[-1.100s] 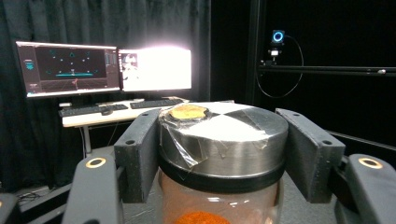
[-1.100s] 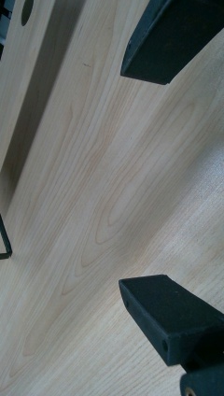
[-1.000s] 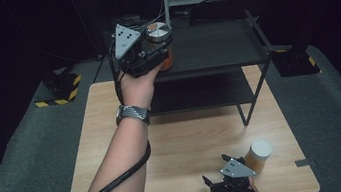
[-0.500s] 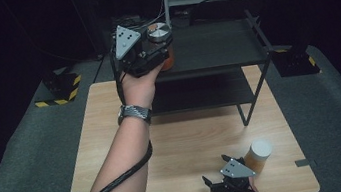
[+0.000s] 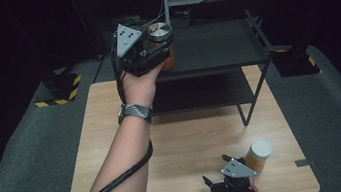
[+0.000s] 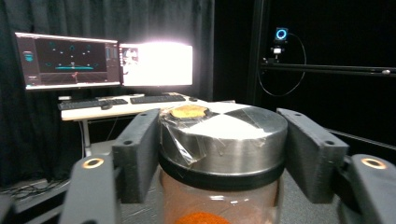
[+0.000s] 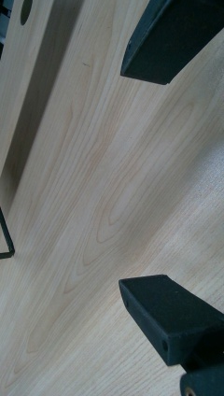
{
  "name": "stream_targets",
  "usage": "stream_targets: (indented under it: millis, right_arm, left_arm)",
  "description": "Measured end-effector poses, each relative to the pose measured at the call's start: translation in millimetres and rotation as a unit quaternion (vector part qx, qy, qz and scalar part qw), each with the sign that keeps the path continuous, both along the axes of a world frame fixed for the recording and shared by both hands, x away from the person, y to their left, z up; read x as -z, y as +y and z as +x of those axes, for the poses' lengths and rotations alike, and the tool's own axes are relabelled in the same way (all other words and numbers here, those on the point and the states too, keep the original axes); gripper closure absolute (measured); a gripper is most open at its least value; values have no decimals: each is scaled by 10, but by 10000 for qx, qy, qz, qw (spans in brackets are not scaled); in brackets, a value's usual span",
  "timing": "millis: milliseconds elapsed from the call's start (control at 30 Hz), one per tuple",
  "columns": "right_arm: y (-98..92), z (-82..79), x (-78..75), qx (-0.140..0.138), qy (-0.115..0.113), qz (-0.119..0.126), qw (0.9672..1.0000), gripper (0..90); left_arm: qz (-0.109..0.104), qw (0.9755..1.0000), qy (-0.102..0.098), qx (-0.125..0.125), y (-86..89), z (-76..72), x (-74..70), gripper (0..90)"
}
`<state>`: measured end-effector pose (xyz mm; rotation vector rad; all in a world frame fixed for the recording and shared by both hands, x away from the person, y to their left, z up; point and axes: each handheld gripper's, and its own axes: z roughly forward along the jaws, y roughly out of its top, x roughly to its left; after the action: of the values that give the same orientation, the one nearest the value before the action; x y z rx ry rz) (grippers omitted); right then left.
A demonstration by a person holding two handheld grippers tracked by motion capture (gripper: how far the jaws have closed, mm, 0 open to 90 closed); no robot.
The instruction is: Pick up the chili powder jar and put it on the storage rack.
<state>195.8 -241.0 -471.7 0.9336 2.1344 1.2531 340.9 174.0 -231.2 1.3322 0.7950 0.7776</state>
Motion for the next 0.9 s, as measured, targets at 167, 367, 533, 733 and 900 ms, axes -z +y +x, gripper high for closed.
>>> stream_targets:
  millis: [167,367,533,733,900]
  right_arm:
    - [4,0,-2,2,7,-6,10000,9]
    - [9,1,-3,-5,-3,-26,10000,9]
    - [18,8,-10,-2,16,-54,10000,9]
    - [10,2,-5,12,15,-19,10000,9]
    - [19,-5,-4,23,-4,-43,10000,9]
  left_arm:
    - [-35,9999,123,-102,-9,-66,-18,81]
    - [-219,9997,91,84,93,-159,44,4]
    - [-102,9999,128,4,107,-255,37,4]
    - [-136,9999,55,43,174,-383,126,4]
    - [-47,9998,-3,181,245,-471,223,4]
